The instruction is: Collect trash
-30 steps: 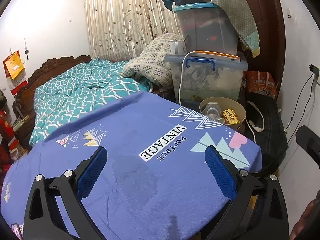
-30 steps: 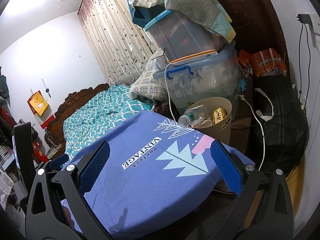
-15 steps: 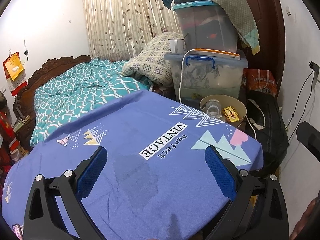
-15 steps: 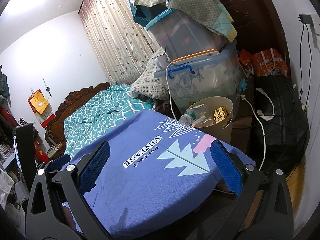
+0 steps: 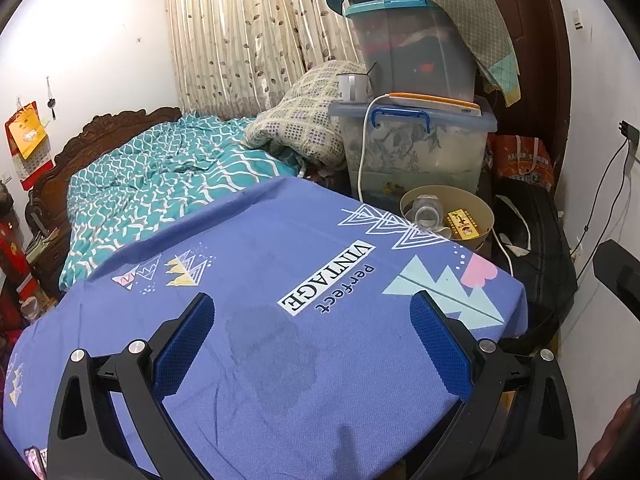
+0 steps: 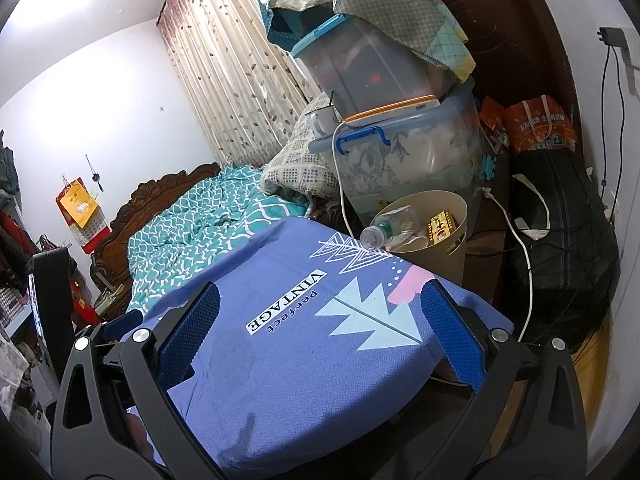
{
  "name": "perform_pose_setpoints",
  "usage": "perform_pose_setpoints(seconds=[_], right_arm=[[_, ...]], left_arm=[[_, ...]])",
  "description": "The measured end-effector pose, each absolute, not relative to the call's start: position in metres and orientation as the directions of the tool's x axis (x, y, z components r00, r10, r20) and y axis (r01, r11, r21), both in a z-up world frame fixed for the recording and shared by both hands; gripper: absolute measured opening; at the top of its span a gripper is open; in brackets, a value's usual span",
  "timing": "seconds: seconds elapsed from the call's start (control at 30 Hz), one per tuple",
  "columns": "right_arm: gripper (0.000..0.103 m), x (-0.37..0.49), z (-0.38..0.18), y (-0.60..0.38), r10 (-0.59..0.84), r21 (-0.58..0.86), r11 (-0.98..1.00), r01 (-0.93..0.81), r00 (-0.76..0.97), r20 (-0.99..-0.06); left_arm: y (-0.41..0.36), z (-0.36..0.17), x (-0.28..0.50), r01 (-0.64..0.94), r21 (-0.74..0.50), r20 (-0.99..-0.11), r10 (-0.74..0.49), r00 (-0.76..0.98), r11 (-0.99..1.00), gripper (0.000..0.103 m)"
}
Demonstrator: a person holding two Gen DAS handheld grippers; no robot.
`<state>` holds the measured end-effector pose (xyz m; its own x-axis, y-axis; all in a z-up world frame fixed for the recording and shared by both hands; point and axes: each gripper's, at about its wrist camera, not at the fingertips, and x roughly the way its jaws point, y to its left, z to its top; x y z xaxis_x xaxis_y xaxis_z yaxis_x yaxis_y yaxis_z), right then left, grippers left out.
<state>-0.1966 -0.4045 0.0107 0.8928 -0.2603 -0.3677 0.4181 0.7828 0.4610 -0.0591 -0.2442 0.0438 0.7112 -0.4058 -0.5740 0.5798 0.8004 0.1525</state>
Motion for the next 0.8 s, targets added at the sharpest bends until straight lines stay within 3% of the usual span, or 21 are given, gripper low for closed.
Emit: perform_pose_setpoints(seconds=[0.8], right_arm=[[0.100,-0.1962,0.0114,-0.4057,-0.259,0.461,0.783,0.417,0.893,-0.368]], left_arm=[[-0.2465,0.0406,-0.0622,0.586,0.154,-0.582,-0.406,0.704,0.796,0.094]])
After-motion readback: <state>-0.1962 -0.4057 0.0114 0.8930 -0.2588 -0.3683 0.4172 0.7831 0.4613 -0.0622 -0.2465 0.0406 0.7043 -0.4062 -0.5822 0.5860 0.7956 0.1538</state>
